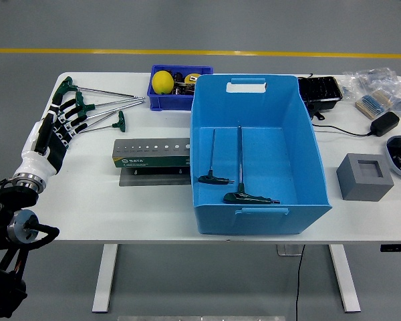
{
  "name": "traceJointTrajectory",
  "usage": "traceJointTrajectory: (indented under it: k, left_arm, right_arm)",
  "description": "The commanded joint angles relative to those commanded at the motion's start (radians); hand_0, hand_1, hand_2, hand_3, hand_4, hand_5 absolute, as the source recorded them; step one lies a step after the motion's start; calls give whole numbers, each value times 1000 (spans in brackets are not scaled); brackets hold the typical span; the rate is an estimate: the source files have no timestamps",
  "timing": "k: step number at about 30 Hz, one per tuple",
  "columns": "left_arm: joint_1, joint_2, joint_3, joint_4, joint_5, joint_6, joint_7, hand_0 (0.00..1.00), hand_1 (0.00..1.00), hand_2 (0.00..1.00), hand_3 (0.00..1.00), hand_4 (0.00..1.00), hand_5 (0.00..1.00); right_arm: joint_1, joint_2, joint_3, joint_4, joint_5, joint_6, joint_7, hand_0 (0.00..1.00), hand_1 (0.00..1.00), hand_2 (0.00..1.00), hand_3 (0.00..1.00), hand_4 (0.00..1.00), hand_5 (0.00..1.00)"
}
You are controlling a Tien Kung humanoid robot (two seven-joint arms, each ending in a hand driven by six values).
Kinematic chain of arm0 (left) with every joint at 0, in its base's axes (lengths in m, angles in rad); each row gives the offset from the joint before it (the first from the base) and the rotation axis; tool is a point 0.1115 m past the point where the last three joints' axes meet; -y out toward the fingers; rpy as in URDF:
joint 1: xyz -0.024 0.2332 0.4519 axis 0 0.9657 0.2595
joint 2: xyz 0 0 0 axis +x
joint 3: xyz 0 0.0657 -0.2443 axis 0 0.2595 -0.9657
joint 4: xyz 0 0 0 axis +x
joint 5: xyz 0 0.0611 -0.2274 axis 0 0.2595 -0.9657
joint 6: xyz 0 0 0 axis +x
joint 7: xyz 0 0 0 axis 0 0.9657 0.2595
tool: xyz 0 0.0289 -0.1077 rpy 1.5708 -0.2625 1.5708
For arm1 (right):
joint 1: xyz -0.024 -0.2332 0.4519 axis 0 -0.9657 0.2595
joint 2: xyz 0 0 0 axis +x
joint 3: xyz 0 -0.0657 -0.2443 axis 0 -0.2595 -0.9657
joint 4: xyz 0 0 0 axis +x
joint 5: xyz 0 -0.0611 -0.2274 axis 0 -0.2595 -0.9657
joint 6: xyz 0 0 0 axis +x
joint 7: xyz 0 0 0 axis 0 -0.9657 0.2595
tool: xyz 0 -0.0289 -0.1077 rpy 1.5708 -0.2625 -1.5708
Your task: Lift tool from toolbox,place it in box,lift tool from toolbox,place it in box
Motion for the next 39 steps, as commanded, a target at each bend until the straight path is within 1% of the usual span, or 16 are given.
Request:
traceJointTrajectory:
  k: [2, 3, 6, 9, 10, 15, 16, 17, 21, 22, 26, 27, 33, 34, 38, 39]
  left_arm:
    - [2, -1, 1, 2, -21, 15, -16, 771, 757, 808, 774, 845, 786]
    - [2, -2, 1, 3, -28, 18, -19, 940, 878, 900, 806, 857, 818]
    - [3, -1, 5, 5, -55, 15, -20, 940, 878, 900, 806, 857, 818]
    - [4, 1, 6, 4, -78, -5, -15, 940, 878, 900, 806, 857, 818]
    - [4, 0, 6, 3, -84, -12, -14, 943, 904, 945, 831, 883, 907]
    - [2, 1, 2, -2, -101, -59, 7, 943, 904, 945, 831, 883, 907]
    - [2, 1, 2, -3, -104, -66, 9, 934, 891, 947, 835, 907, 958]
    - [2, 1, 2, -3, -106, -71, 9, 934, 891, 947, 835, 907, 958]
    - [2, 1, -1, -4, -119, -83, -4, 934, 891, 947, 835, 907, 958]
    - [2, 1, -2, -5, -120, -85, -8, 933, 894, 989, 844, 925, 998]
    - [1, 5, -4, -5, -127, -96, -27, 933, 894, 989, 844, 925, 998]
    - [0, 6, -4, -4, -129, -99, -32, 950, 943, 998, 859, 935, 998]
    - [-2, 11, -10, 1, -111, -113, -47, 950, 943, 998, 859, 935, 998]
    - [-2, 13, -10, 1, -105, -115, -47, 998, 984, 998, 882, 949, 998]
    - [-4, 21, -14, 1, -61, -118, -50, 998, 984, 998, 882, 949, 998]
    - [-5, 22, -15, 0, -54, -118, -50, 998, 998, 998, 895, 965, 998]
  right_arm:
    - [0, 0, 1, 0, -2, 0, 0, 705, 689, 740, 569, 799, 690]
    - [0, 0, 0, 0, -1, 0, 0, 705, 689, 740, 569, 798, 691]
    - [1, 0, -1, 0, -1, 0, 0, 705, 689, 740, 569, 798, 691]
    - [1, -1, 0, 0, -3, 1, 0, 705, 689, 740, 569, 798, 691]
    - [1, -1, -1, 0, -3, 1, 0, 704, 688, 739, 569, 798, 691]
    - [1, -1, 0, 0, -5, 1, 0, 704, 688, 739, 569, 798, 691]
    - [1, -1, 0, 0, -6, 1, 0, 704, 688, 739, 569, 797, 691]
    - [1, -2, 0, 0, -6, 1, -1, 704, 688, 739, 569, 797, 691]
    - [2, -3, 5, 0, -18, -1, -4, 704, 688, 739, 569, 797, 691]
    - [2, -3, 6, 0, -20, -1, -5, 704, 685, 739, 568, 797, 690]
    - [2, -2, 7, 0, -21, -2, -5, 704, 685, 739, 568, 797, 690]
    - [3, -3, 8, 0, -24, -2, -6, 703, 686, 739, 567, 797, 691]
    - [4, -2, 14, 0, -32, -4, -9, 703, 686, 739, 567, 797, 691]
    - [4, -2, 15, 0, -34, -4, -9, 704, 685, 738, 568, 797, 691]
    - [5, -2, 21, 0, -44, -5, -12, 704, 685, 738, 568, 797, 691]
    - [5, -2, 21, 0, -44, -6, -12, 703, 684, 738, 567, 796, 690]
